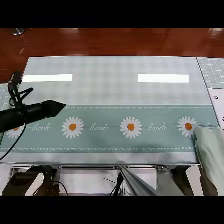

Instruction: Fold the shirts.

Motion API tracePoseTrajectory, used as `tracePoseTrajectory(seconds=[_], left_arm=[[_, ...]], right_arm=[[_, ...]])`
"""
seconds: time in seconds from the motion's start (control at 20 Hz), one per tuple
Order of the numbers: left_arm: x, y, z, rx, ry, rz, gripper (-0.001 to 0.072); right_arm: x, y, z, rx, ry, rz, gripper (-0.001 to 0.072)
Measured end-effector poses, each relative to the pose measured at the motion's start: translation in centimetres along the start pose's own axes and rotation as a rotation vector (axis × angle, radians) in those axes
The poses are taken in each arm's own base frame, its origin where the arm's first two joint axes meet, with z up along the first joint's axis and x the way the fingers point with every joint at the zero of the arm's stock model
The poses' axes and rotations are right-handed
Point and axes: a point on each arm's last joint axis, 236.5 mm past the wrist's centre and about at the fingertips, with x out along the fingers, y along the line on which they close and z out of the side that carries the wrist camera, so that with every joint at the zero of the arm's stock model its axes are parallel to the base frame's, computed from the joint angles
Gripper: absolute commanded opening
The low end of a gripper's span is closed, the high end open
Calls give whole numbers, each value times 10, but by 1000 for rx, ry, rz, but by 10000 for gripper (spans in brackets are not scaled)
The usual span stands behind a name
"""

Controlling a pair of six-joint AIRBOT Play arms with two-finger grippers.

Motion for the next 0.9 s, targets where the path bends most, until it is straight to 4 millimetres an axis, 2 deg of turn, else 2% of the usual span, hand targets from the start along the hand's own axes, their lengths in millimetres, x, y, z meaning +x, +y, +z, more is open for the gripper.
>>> tracePoseTrajectory(seconds=[0.05,0.15,0.2,0.25,0.3,0.35,0.4,0.5,0.6,0.7,0.75,0.8,0.9], left_arm=[[-2,-1,10,11,-22,3,26],[-12,-8,42,41,-78,4,26],[-19,-16,64,62,-113,1,25],[-27,-27,88,88,-146,-9,25],[-36,-42,115,120,-182,-24,25],[-43,-58,135,153,-199,-45,25],[-48,-75,155,190,-216,-69,25],[-50,-112,176,263,-205,-130,25],[-36,-133,168,322,-134,-162,25],[-6,-124,140,355,-14,-113,26],[11,-108,123,353,46,-65,26],[29,-85,104,345,114,4,26],[53,-45,73,311,205,102,26]], right_arm=[[0,1,5,-10,-16,-2,534],[-10,16,27,-58,-79,24,220],[-18,32,41,-100,-121,57,95],[-29,53,53,-148,-164,109,18],[-42,85,64,-215,-211,186,17],[-58,125,70,-297,-260,289,17],[-75,165,68,-380,-300,392,17],[-108,248,43,-570,-362,586,17],[-120,311,-5,-765,-375,685,17],[-97,351,-56,-935,-348,660,16],[-78,362,-76,-999,-330,622,17],[-58,369,-92,-1053,-312,578,17],[-24,379,-116,-1136,-279,503,17]])
